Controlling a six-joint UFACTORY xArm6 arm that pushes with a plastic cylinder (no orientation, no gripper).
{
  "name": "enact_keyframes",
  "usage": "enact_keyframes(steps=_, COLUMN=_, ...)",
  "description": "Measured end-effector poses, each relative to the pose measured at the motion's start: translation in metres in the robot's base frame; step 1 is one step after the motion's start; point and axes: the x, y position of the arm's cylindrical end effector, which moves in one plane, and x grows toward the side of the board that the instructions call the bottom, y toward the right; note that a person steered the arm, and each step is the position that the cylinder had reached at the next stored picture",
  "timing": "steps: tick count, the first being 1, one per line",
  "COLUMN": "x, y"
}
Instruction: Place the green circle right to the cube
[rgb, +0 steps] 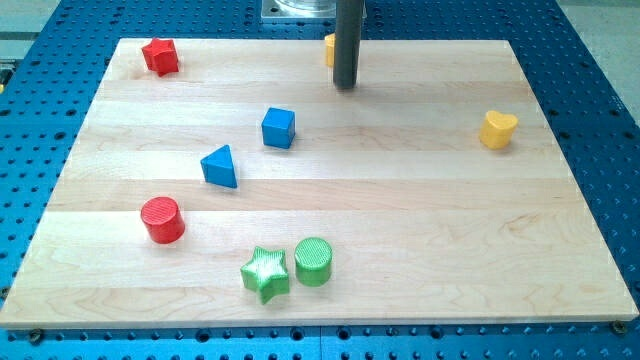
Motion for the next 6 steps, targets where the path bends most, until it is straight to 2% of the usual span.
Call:
enact_keyframes(steps=2, x=0.223, y=0.069)
enact_keyframes(steps=3, x=0.272, y=0.003)
enact_keyframes(steps=4, x=0.285, y=-0.022)
enact_keyframes(steps=5, x=0.249, y=-0.063)
enact_keyframes(steps=6, x=0.201, y=-0.063)
